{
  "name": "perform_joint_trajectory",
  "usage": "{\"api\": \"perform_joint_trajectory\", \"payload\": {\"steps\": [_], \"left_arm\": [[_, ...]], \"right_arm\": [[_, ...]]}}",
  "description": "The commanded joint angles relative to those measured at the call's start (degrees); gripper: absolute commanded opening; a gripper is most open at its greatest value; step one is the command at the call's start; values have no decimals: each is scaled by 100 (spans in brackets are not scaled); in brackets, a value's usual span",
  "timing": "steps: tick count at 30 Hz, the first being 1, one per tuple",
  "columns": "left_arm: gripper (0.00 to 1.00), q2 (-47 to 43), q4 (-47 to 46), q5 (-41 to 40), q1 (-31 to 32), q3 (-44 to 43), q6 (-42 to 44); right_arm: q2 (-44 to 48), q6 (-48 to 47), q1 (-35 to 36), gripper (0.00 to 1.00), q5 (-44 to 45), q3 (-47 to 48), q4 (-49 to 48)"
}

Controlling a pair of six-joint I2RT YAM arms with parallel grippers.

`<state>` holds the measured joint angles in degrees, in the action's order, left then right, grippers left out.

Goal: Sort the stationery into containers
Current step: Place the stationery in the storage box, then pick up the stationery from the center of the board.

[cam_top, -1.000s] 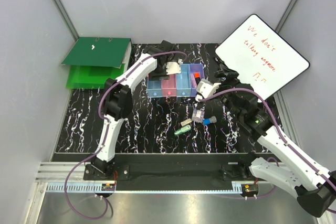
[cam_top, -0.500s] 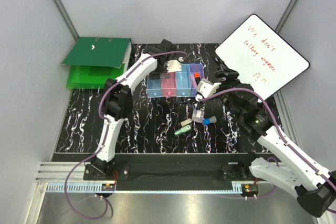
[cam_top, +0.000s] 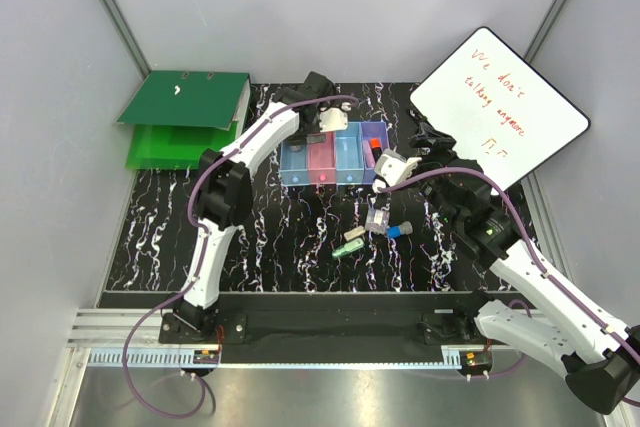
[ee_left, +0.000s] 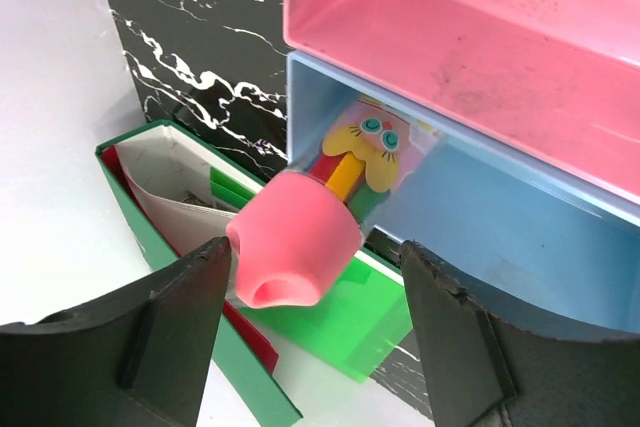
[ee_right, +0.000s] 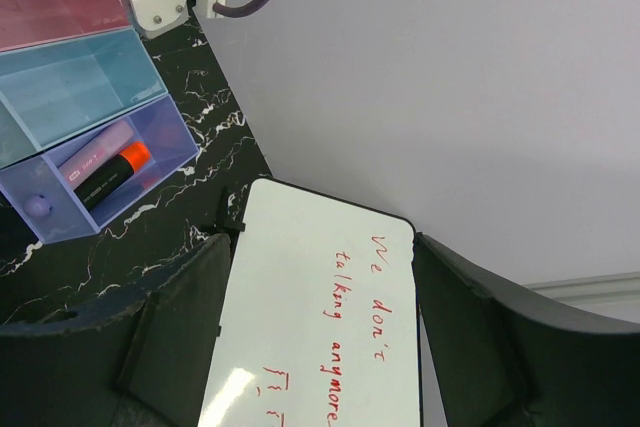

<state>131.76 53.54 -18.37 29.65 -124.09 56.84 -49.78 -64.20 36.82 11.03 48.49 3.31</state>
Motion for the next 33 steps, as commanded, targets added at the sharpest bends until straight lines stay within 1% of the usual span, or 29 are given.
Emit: {"api": "perform_joint_trajectory", "payload": {"steps": [1, 6, 11, 12, 13, 14, 15, 18, 22, 24, 25, 26, 27, 28, 29, 30, 31, 32, 33], "left_arm": [[74, -116, -247, -132, 41, -36, 73], [74, -160, -300, -97, 50, -27, 12], [79, -274, -668, -149, 50, -19, -181], [85, -300, -913, -201, 50, -27, -278], [88, -344, -1063, -263, 50, -27, -331], [96, -371, -1343, -316, 50, -36, -401], [99, -397, -1494, -403, 41, -45, -419], [99, -494, -2030, -526, 41, -124, -507], [99, -564, -2216, -703, 32, -632, -726], [99, -739, -2216, -712, 32, -634, -1016], [99, -1071, -2207, -642, 23, -451, -1139], [99, -1283, -2207, -554, 6, -293, -1410], [99, -1494, -2207, -327, 6, -108, -1526], [99, -1974, -2207, -221, 6, 329, -1631], [99, -2205, -2216, -46, 6, 577, -1771], [99, -2791, -2138, 17, 6, 1223, -1929], [99, -2988, -2076, 140, 15, 1438, -2009], [99, -3181, -2015, 236, 15, 1841, -2054], [99, -3566, -1892, 324, 6, 2062, -2080]], "right_arm": [[47, 101, 62, 80, 93, -41, -111], [21, 66, 62, 80, 93, -15, -129], [12, 75, 54, 80, 101, -24, -129], [12, 75, 62, 80, 101, -32, -129], [12, 75, 54, 80, 119, -41, -129], [-5, 75, 54, 80, 136, -50, -129], [-5, 92, 62, 80, 163, -68, -112], [-5, 180, 62, 80, 224, -111, -76], [-14, 452, 62, 80, 338, -191, 29], [-49, 838, 62, 80, 435, -69, 406], [-67, 970, 62, 80, 453, -24, 572], [-93, 1232, 62, 80, 444, 20, 974], [-102, 1339, 62, 80, 305, 159, 1231], [-120, 1488, 62, 80, 208, 230, 1477], [-137, 1559, 62, 81, 59, 292, 1723], [-216, 1630, 54, 81, -151, 397, 2039], [-321, 1726, 62, 81, -414, 546, 2407], [-409, 1727, 62, 81, -582, 643, 2646], [-505, 1710, 54, 81, -723, 731, 2875]]}}
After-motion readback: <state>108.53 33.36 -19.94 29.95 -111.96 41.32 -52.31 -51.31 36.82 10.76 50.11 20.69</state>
